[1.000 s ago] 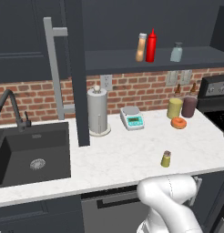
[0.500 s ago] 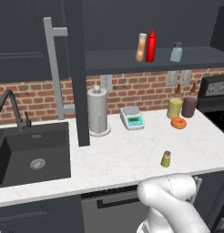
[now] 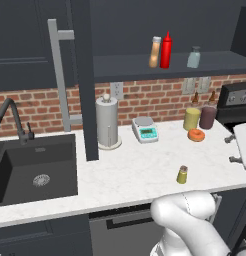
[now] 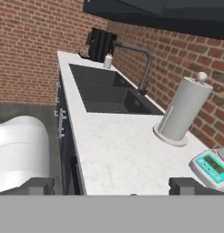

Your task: Put the shaker and condiment bottle from the counter next to their counterparts in the cabinet.

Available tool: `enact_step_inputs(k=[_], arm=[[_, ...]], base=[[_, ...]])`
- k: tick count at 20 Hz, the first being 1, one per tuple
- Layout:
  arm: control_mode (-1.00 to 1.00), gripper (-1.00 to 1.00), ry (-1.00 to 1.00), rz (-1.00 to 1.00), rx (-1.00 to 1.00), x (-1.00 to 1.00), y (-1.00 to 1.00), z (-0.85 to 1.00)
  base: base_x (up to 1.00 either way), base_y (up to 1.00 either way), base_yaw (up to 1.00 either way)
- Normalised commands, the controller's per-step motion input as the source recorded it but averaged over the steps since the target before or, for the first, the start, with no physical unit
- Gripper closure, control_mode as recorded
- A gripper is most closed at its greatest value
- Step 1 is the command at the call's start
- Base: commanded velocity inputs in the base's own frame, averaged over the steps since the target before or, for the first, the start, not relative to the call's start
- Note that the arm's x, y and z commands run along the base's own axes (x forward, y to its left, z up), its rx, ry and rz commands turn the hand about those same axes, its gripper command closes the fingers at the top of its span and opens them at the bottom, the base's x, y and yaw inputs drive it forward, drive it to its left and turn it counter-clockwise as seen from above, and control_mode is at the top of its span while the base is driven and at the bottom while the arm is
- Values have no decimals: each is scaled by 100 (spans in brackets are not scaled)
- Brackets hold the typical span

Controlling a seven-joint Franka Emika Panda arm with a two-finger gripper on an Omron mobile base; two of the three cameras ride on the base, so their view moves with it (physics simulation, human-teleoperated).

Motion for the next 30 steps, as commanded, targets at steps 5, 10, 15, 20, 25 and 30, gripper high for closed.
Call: enact_step_inputs(k=[5, 10, 15, 20, 25, 30], arm=[[-100, -100, 15, 7, 0, 15, -1, -56], [-100, -100, 4, 3, 0, -20, 0, -15], [-100, -100, 2, 0, 0, -8, -1, 0], [-100, -100, 1, 7, 0, 10, 25, -48], [-100, -100, 5, 13, 0, 23, 13, -47], [-100, -100, 1, 1, 0, 5, 0, 0]], base=[[0, 0, 0], [0, 0, 0], [0, 0, 0], [0, 0, 0], [0, 0, 0], [0, 0, 0]])
